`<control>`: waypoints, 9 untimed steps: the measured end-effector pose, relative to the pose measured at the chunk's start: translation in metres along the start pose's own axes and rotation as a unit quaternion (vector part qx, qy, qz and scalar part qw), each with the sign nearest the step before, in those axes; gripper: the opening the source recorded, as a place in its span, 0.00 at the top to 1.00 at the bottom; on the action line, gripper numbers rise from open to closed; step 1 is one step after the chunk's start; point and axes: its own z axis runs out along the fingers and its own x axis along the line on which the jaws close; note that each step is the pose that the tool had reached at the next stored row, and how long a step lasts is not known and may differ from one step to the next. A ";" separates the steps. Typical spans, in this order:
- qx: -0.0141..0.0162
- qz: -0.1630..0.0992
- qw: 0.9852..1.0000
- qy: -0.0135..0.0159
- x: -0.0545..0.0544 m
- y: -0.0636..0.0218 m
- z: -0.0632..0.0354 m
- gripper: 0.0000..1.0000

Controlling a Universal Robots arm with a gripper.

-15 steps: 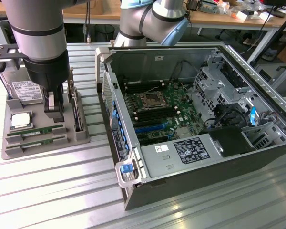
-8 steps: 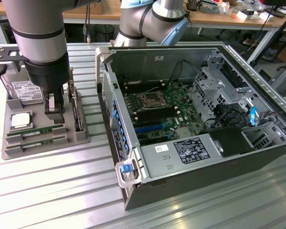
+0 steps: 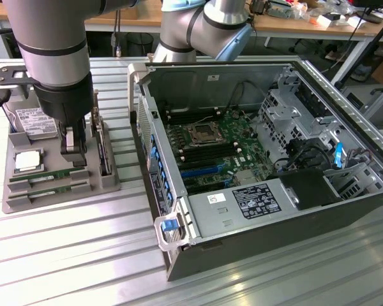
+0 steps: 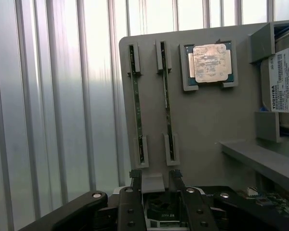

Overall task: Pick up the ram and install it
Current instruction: 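Pick up the ram and move it above insertion slot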

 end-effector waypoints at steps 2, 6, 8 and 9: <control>0.000 0.000 1.000 0.000 0.000 0.0000 0.0008 0.64; 0.000 0.000 1.000 0.000 0.000 0.0000 0.0025 0.64; 0.000 0.000 1.000 0.000 0.000 0.0000 0.0040 0.64; 0.000 0.000 1.000 0.000 0.000 0.0000 0.0045 0.64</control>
